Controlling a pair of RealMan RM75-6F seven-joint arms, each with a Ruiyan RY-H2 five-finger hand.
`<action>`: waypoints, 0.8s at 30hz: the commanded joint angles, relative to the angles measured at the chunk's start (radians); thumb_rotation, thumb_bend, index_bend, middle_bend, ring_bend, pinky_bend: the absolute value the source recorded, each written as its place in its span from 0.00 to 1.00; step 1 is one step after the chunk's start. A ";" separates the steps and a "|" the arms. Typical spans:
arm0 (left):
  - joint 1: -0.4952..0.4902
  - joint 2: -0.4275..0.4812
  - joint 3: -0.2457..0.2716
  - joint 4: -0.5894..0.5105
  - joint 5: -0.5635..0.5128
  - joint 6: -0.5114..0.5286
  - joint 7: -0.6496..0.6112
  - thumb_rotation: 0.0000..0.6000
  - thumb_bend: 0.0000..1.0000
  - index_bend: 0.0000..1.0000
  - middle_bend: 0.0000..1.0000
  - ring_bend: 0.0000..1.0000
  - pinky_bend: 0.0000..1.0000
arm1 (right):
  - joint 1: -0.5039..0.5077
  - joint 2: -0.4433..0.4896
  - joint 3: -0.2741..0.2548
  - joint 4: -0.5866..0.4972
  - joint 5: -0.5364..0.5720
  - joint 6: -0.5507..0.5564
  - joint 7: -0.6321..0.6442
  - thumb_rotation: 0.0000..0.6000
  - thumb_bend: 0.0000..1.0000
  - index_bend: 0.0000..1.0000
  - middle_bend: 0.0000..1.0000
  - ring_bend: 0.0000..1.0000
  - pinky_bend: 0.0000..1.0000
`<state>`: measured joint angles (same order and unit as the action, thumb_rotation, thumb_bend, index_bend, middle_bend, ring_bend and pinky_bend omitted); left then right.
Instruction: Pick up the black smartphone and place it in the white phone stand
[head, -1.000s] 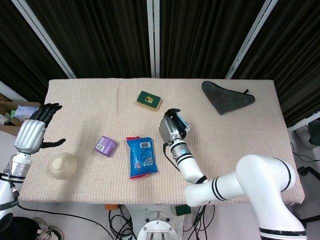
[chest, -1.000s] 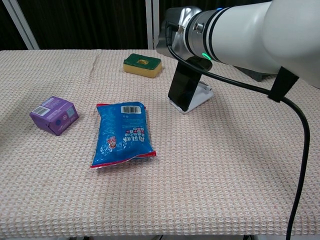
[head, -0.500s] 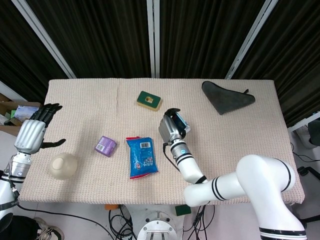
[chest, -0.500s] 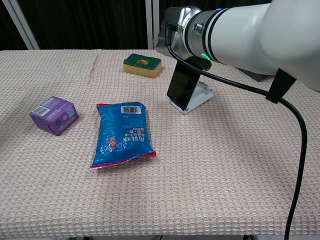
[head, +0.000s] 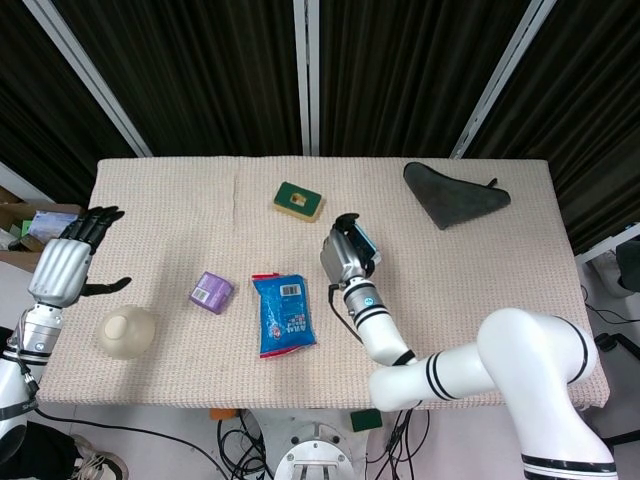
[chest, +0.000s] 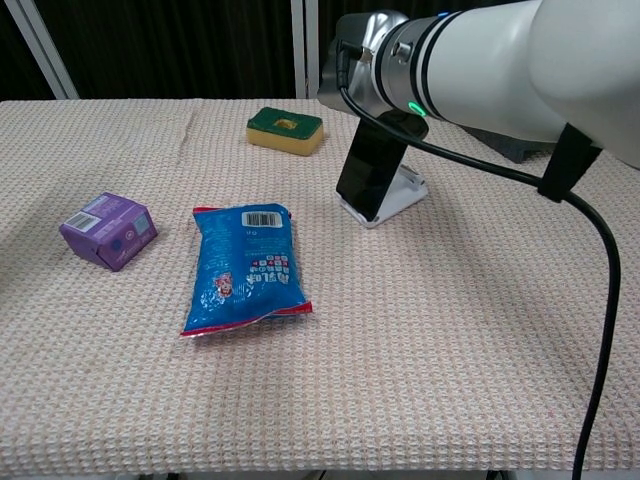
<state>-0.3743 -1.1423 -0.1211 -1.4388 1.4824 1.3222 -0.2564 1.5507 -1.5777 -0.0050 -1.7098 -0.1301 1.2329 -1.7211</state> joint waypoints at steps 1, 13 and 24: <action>0.000 0.000 0.000 0.000 -0.001 -0.001 0.001 1.00 0.07 0.12 0.11 0.08 0.20 | 0.000 0.001 0.001 -0.001 0.010 0.001 -0.004 1.00 0.32 0.01 0.16 0.05 0.22; 0.002 0.000 0.000 0.002 -0.004 -0.002 -0.001 1.00 0.07 0.13 0.10 0.08 0.20 | -0.003 0.020 0.000 -0.018 -0.011 -0.003 0.003 1.00 0.28 0.00 0.00 0.00 0.04; 0.009 0.012 -0.003 -0.012 -0.008 0.007 0.012 1.00 0.07 0.13 0.11 0.08 0.20 | -0.140 0.262 -0.062 -0.275 -0.453 0.116 0.264 1.00 0.25 0.00 0.00 0.00 0.00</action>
<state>-0.3664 -1.1313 -0.1238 -1.4493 1.4753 1.3289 -0.2462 1.4845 -1.4289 -0.0336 -1.8683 -0.4253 1.2757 -1.5710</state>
